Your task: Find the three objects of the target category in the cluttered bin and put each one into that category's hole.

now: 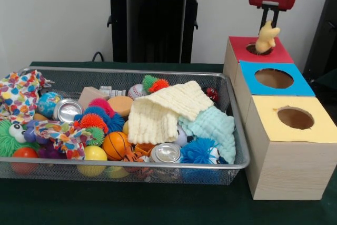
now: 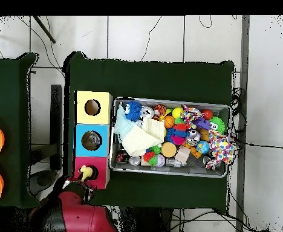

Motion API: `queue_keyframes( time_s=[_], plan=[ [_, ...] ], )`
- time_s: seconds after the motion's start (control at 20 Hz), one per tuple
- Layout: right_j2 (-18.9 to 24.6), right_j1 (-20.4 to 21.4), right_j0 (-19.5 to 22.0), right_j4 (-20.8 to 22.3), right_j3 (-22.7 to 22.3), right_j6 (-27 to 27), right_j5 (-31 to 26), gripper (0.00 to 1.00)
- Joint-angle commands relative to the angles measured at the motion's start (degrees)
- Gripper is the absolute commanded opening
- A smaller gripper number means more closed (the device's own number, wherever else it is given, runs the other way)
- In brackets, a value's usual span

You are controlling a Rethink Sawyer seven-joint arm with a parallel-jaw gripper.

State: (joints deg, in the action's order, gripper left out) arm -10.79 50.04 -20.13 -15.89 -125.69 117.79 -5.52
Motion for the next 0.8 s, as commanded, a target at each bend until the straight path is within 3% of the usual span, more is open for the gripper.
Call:
queue_keyframes(
  time_s=[0.05,0.3,0.35,0.8],
  plan=[
    [0.42,-0.69,0.49,-0.96,3.66,8.69,-5.39,0.0],
    [-0.57,-1.33,-0.51,-1.08,4.15,8.98,-4.79,0.0],
    [-1.01,-1.52,-0.94,-1.21,4.35,9.2,-4.68,1.0],
    [0.38,-1.74,0.71,-0.16,4.58,7.43,-4.48,1.0]
  ],
)
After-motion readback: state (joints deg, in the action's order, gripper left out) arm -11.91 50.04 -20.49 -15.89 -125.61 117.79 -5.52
